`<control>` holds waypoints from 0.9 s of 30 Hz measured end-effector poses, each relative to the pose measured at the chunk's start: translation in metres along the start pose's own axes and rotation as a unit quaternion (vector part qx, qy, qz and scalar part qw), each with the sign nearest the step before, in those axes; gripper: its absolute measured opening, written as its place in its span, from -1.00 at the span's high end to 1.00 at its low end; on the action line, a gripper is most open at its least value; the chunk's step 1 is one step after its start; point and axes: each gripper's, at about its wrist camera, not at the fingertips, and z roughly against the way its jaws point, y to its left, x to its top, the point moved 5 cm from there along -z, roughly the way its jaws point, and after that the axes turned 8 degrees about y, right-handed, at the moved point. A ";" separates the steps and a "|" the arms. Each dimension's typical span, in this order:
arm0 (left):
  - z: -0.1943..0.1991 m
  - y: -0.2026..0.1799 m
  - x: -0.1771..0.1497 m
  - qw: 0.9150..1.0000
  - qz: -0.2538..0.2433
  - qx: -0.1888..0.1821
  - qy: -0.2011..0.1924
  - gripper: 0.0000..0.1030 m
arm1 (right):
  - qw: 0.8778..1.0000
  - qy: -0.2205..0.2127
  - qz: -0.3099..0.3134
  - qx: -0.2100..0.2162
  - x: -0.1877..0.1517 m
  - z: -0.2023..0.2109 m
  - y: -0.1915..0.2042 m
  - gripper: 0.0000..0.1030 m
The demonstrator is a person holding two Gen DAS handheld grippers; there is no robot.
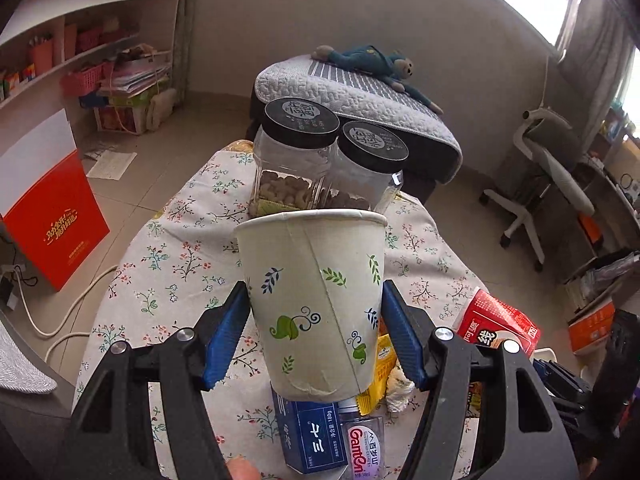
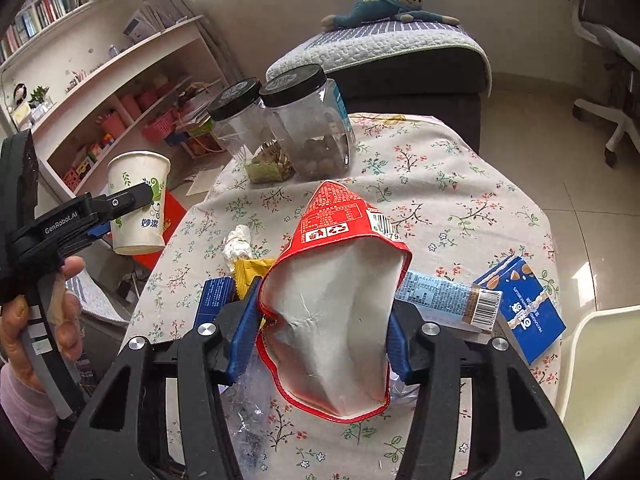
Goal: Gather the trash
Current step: 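Carry cup and bag to the white bin and open both tools to drop them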
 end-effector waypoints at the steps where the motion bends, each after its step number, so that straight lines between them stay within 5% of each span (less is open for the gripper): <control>1: 0.003 -0.003 0.001 1.000 -0.002 0.000 -0.007 -0.26 | 1.000 -0.010 0.000 -0.004 0.002 0.005 -0.001 0.01; 10: 0.016 -0.038 -0.004 0.998 -0.032 0.000 -0.046 -0.26 | 0.993 -0.096 0.003 -0.066 0.009 0.048 -0.018 0.01; 18: 0.019 -0.090 -0.015 0.994 -0.089 -0.008 -0.062 -0.27 | 0.974 -0.157 -0.040 -0.157 -0.001 0.091 -0.066 0.01; 27: 0.015 -0.171 -0.034 0.987 -0.144 -0.052 -0.054 -0.27 | 0.947 -0.144 -0.155 -0.242 -0.042 0.128 -0.159 0.00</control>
